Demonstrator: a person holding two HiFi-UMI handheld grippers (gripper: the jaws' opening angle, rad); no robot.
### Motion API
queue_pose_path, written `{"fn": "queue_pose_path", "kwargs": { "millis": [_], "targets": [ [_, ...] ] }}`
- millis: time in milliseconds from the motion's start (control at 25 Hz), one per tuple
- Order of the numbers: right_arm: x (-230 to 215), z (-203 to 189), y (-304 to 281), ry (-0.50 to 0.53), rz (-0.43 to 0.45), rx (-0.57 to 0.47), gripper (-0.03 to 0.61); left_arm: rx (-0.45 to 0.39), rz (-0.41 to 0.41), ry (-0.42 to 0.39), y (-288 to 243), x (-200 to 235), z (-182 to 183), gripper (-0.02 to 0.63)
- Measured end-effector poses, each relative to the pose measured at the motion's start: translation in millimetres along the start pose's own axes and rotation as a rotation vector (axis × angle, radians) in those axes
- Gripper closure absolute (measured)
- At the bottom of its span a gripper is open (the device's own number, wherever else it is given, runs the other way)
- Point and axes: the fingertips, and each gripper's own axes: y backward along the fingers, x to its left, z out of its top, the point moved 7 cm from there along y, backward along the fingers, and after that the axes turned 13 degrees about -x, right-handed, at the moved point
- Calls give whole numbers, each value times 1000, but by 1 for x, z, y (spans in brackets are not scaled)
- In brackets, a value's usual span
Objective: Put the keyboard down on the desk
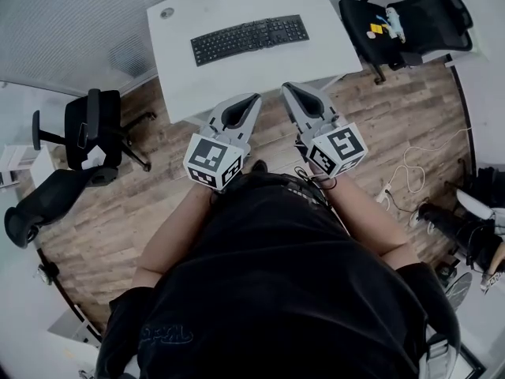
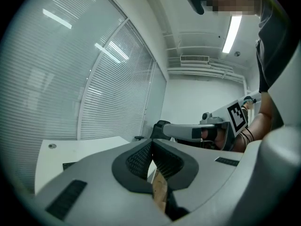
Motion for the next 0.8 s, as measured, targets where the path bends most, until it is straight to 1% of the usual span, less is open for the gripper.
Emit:
{"fn": "queue_pose_path", "kwargs": {
  "millis": [200,440,640,800],
  "targets": [
    [13,-5,18,-15,11,6,557,13,21,-6,21,-18,-7,598],
    [31,-12,29,-18,15,10,557,10,40,-15,48,-24,-6,598],
    [50,-13,28,-20,9,8,557,13,30,-38,66,-24,0,598],
    [75,-16,24,-16,10,10,557,15,5,-49,84,-22,5,598]
  ]
}}
